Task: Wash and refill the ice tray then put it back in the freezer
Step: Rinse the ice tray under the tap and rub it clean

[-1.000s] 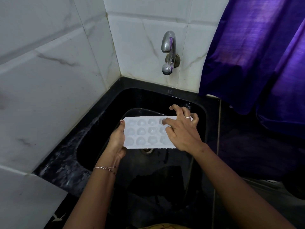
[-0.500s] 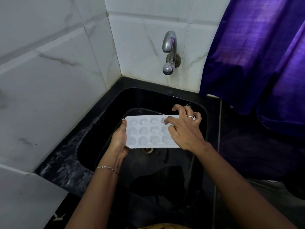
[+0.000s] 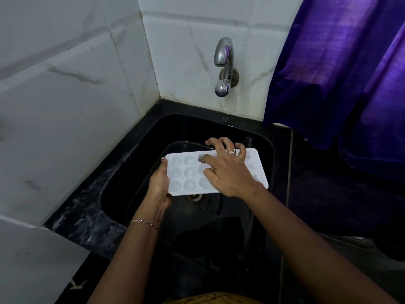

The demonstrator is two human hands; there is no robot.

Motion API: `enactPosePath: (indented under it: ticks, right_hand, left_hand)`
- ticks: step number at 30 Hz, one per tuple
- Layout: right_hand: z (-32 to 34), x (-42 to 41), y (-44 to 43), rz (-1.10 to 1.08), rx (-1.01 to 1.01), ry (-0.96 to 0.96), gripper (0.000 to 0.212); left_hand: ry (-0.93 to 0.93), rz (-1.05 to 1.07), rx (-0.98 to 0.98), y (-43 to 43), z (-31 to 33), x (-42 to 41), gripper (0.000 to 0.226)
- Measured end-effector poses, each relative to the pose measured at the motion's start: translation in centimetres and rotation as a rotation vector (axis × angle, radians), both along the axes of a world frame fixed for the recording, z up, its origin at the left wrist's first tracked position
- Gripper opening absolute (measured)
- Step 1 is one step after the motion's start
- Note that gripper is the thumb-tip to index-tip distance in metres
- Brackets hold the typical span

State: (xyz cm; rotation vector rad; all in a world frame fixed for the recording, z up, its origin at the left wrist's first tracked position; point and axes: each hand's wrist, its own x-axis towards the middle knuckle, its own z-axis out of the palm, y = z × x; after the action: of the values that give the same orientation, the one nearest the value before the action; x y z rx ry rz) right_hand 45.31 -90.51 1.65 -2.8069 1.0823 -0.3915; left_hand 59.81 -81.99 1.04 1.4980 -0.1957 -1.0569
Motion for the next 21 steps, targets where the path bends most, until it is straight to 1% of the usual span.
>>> enactPosePath:
  ticks: [3, 9, 13, 16, 21]
  right_hand:
    - [-0.09, -0.13, 0.24, -0.003, 0.01, -0.023, 0.059]
    - [-0.41, -0.12, 0.24, -0.081, -0.035, -0.05, 0.047]
    - [-0.46, -0.07, -0.01, -0.045, 0.003, -0.026, 0.053]
    - [-0.39, -0.21, -0.22, -0.026, 0.03, -0.04, 0.05]
    - [-0.57, -0.41, 0.04, -0.084, -0.026, -0.046, 0.05]
  left_hand:
    - [-0.003, -0.001, -0.002, 0.21, -0.09, -0.07, 0.042]
    - [-0.015, -0.01, 0.0, 0.2, -0.44, 0.34, 0.042]
    - [-0.021, -0.02, 0.002, 0.08, -0.39, 0.46, 0.043]
    - [-0.009, -0.026, 0.008, -0.03, -0.54, 0.38, 0.044]
    - [-0.002, -0.034, -0.003, -0.29, -0.36, 0.4, 0.044]
